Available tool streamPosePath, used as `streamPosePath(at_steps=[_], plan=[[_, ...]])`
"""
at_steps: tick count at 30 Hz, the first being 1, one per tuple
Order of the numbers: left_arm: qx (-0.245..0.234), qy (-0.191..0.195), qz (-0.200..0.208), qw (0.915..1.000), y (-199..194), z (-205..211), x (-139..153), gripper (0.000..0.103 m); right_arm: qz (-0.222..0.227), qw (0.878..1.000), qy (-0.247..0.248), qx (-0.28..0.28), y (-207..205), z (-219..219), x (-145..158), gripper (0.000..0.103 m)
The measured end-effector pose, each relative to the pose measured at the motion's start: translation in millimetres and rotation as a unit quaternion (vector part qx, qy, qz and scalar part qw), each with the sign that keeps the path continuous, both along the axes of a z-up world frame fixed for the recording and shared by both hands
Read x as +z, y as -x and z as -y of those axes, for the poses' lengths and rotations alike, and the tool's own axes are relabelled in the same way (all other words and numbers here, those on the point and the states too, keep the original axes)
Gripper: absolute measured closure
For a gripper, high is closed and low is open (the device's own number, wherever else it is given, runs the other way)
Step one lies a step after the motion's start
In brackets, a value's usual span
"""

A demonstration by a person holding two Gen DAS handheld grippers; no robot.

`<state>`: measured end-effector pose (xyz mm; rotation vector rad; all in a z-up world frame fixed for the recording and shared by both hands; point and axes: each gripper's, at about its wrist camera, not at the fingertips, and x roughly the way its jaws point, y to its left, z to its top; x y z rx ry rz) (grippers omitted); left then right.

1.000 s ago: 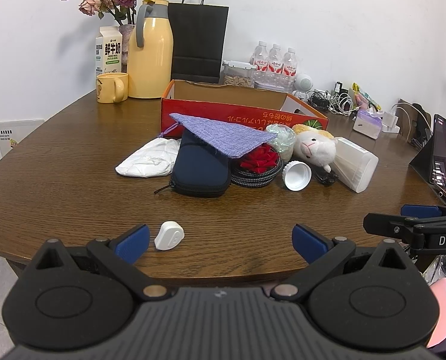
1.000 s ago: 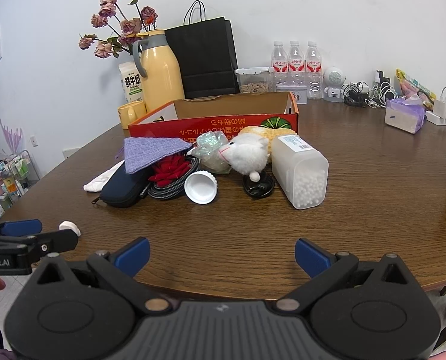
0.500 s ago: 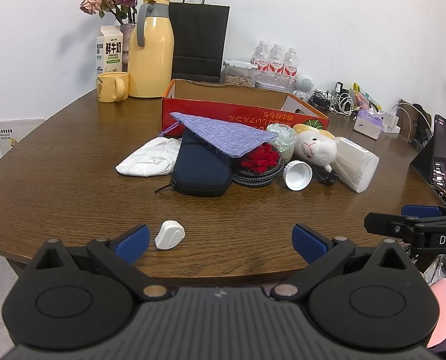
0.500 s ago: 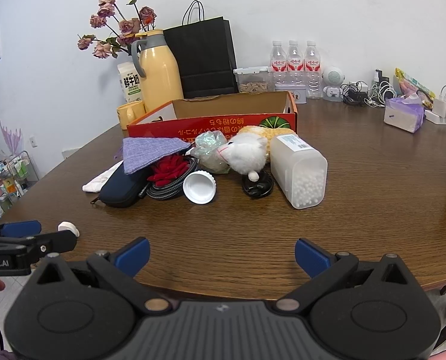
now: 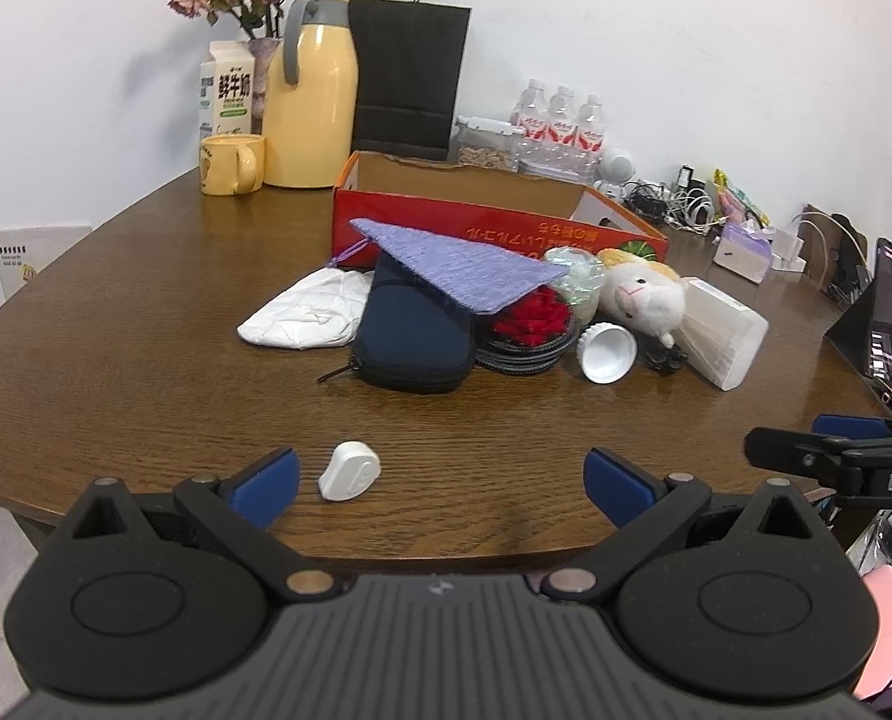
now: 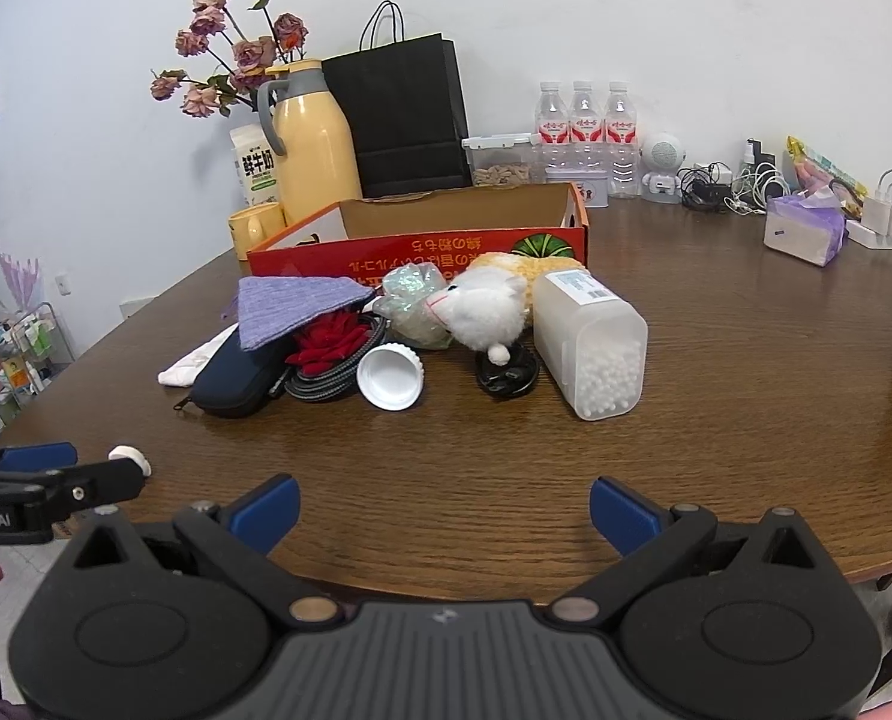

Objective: Organize objects
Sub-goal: 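Grasp the small white earbud case with the left gripper while the right gripper grasps the clear bead container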

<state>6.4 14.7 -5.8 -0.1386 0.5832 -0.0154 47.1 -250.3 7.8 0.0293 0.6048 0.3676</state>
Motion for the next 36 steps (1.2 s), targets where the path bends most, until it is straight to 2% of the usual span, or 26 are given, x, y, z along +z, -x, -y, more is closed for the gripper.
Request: streamPosePath(at_steps=[8,16,18,19,20,31,36], plan=[[0.021,-0.003,-0.025,0.9995,-9,-12,-8,0.024,0.003,1.0,0.012,-0.017,-13,7,-3,0.0],[0.037,-0.007,-0.042,0.9984,-24,-17,-18,0.04,-0.003,1.0,0.022,-0.022,-32,13,-12,0.0],[0.038,-0.012,-0.038,0.9985,-27,-16,-20,0.051,-0.003,0.999,0.025,-0.022,-37,15,-14,0.0],[0.037,-0.016,-0.036,0.9985,-28,-15,-20,0.073,-0.003,0.999,0.027,-0.023,-40,15,-15,0.0],[0.035,-0.018,-0.034,0.9987,-28,-15,-20,0.079,-0.003,0.999,0.028,-0.024,-43,16,-15,0.0],[0.038,-0.013,-0.019,0.999,-38,-18,-14,0.079,0.031,0.997,0.05,-0.04,-96,26,-12,0.0],[0.039,-0.013,-0.006,0.9991,-47,-18,-7,0.079,0.045,0.997,0.058,-0.03,-125,24,-8,0.018]])
